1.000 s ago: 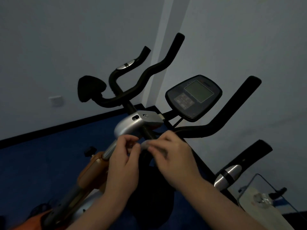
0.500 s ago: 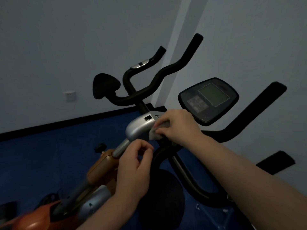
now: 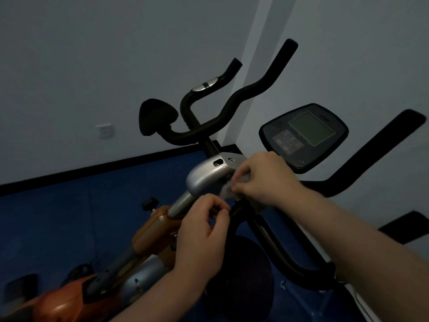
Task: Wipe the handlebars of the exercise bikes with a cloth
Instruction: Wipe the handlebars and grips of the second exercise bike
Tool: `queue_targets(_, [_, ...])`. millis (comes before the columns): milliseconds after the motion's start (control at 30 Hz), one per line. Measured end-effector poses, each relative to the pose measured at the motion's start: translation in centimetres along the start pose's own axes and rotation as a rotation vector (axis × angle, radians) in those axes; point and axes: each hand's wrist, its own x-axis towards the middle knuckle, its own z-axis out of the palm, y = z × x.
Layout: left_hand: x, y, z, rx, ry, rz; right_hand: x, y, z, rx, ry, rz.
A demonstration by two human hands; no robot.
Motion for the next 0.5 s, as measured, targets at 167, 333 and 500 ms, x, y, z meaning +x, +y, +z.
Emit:
queue_targets(167, [0.1,-0.1,-0.3,-0.013,-0.017,-0.005,0.6,-0.4,1.0,0.051,0.089,0.027])
queue_targets(333, [0.3,-0.3,-0.1,0.006,-0.045,0.039,0.2,0.1,-0.4,-0.008,-0.007,-0.013])
queue_targets(500, [0.2,-0.4,-0.4,0.030,-0.053,0.048,0.6,0.2,0.8,0.037,0.052,0.000])
